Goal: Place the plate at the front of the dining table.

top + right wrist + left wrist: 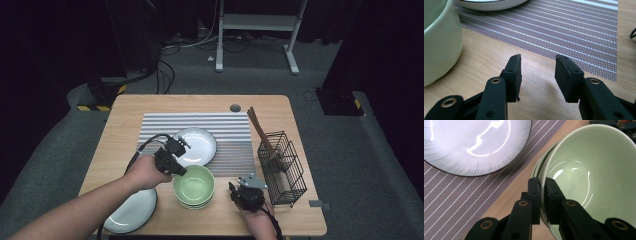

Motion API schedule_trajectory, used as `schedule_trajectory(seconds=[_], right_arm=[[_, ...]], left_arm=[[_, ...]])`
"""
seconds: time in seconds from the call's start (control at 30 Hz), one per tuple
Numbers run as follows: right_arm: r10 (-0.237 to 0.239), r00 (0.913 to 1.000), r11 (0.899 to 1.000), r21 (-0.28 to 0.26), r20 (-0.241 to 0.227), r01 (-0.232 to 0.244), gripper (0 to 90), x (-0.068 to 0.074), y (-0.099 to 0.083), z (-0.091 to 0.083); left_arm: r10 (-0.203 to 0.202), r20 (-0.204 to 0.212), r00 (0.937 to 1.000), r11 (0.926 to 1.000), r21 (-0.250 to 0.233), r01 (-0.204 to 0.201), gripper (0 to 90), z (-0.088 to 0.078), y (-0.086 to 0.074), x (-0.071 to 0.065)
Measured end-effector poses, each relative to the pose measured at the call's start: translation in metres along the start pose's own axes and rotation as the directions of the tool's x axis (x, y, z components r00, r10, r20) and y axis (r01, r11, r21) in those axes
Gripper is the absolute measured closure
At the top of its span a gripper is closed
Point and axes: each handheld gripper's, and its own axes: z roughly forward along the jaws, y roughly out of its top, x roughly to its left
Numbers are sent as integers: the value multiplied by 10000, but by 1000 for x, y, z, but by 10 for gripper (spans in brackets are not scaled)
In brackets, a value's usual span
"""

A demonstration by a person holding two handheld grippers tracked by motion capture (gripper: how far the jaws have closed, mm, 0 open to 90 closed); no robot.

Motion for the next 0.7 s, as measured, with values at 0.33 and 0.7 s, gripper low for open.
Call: schedule_trajectory(seconds=[0.33, 0.7], right_arm=[[18, 10000, 10000, 30, -43, -18, 563, 0, 0, 1], [21, 10000, 10000, 28, -66, -21, 564, -1, -1, 1]], left_arm=[[255, -202, 9995, 9997, 53, -254, 843, 1, 0, -2], [204, -296, 9994, 9994, 287, -195, 857, 0, 4, -4]])
